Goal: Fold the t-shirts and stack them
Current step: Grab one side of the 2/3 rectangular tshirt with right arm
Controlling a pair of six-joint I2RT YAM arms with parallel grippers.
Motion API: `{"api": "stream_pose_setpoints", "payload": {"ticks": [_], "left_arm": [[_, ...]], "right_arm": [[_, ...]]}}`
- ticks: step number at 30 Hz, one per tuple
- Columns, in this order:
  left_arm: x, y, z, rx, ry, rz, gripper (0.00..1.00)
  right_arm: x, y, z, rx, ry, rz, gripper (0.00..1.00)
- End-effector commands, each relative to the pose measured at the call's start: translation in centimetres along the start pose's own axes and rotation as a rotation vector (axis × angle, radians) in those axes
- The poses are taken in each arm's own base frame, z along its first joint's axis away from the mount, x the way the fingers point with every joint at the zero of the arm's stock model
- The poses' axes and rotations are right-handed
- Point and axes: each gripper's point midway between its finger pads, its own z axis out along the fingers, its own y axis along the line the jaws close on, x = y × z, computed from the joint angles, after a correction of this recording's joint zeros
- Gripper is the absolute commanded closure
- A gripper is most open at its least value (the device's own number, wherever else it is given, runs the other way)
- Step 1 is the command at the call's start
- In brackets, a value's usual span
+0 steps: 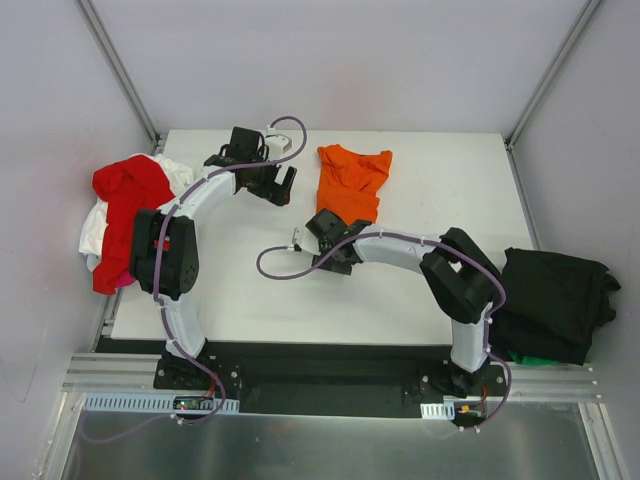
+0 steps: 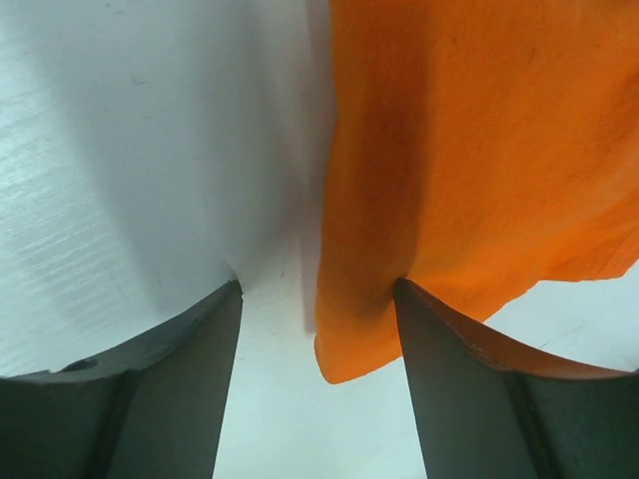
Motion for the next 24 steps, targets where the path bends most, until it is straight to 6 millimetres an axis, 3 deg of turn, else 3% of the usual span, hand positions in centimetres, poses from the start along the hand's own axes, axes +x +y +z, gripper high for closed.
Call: {"api": "stream_pose_setpoints", "payload": {"ticks": [1, 14, 16, 20, 24], "left_arm": [[-0.4, 0.5, 0.0, -0.019, -0.010, 0.023, 0.01], [0.0, 0.4, 0.2, -0.009, -0.005, 0.014, 0.01], [-0.1, 0.3, 0.3, -0.007, -0.007, 0.016, 0.01], [-0.1, 0.5, 0.1, -0.014, -0.007, 0.015, 0.01], [-0.1, 0.6, -0.1, -0.019, -0.010, 0.020, 0.01]], "right_arm": [[-0.8, -1.4, 0.3, -0.002, -0.033, 0.019, 0.35], [0.2, -3.3, 1.8, 0.000, -0.005, 0.032, 0.38], [0.0, -3.4, 2.0, -0.007, -0.008, 0.037, 0.43], [-0.2, -2.8, 2.4, -0.041, -0.007, 0.047, 0.64], [0.1, -1.9, 2.2, -0.068, 0.008, 0.046, 0.99]]}}
